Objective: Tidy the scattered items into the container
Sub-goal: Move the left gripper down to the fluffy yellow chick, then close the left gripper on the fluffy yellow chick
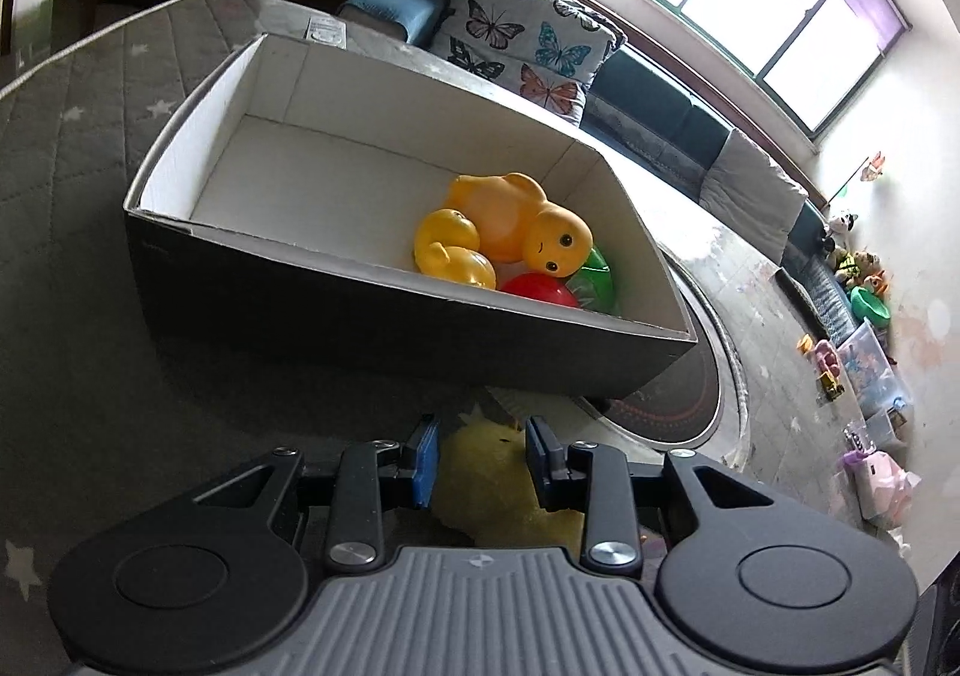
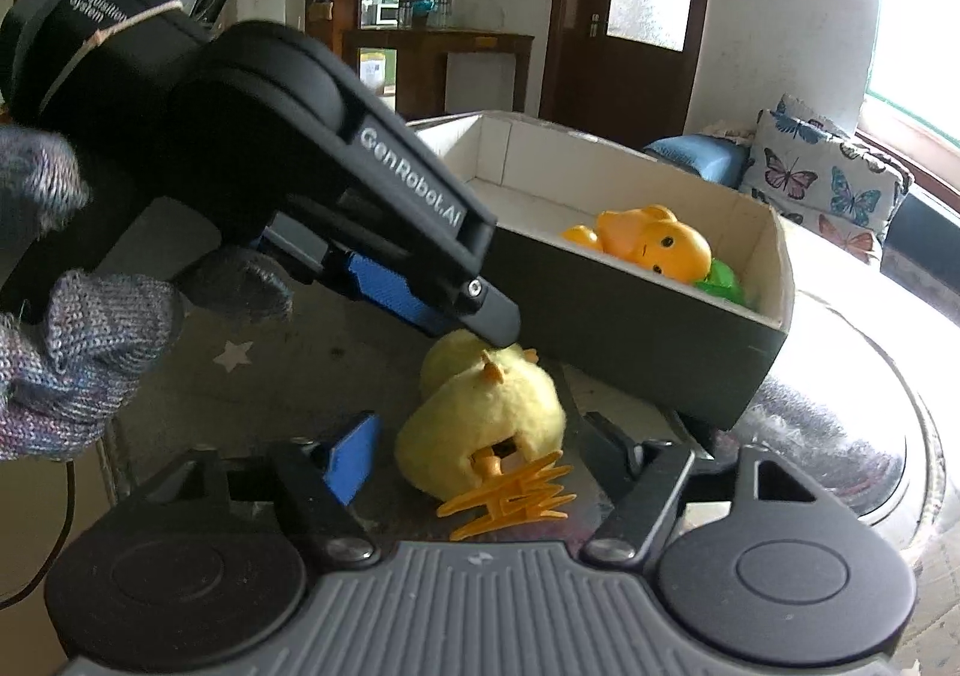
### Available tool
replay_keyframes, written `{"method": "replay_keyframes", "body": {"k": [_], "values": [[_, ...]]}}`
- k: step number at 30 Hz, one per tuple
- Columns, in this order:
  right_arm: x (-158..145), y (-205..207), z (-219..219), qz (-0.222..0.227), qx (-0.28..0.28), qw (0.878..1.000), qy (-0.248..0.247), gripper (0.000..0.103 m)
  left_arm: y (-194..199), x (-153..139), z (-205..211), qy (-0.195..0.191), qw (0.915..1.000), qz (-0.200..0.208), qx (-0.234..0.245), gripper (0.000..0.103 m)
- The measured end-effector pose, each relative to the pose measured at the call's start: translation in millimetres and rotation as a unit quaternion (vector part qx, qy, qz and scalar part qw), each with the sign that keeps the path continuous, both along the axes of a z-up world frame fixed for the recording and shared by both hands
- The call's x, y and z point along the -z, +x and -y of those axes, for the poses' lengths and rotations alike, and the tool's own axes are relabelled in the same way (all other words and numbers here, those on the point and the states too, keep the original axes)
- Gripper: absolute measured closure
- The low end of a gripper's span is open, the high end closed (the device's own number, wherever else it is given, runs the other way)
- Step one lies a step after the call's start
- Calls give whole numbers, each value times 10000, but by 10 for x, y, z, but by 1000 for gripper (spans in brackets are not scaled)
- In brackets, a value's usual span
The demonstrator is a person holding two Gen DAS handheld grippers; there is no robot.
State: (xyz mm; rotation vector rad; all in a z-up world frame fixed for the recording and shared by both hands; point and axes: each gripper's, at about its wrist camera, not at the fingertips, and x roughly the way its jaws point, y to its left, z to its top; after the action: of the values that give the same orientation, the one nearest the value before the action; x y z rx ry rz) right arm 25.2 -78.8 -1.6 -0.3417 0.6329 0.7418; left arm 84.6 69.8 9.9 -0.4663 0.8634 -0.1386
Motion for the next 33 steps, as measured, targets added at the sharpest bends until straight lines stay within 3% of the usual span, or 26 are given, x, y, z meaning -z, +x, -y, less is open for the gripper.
{"method": "replay_keyframes", "body": {"k": [5,24,33], "values": [[60,13,-5,-75,4,10000,-56,40,48,49,-20,-197,9997,-95,-73,66],[73,30,-6,-30,-14,9999,-100,41,115,169,-40,-466,9982,-286,-255,60],[29,-20,13,29,-74,9999,-82,43,41,110,-31,-484,9982,-264,-238,63]]}}
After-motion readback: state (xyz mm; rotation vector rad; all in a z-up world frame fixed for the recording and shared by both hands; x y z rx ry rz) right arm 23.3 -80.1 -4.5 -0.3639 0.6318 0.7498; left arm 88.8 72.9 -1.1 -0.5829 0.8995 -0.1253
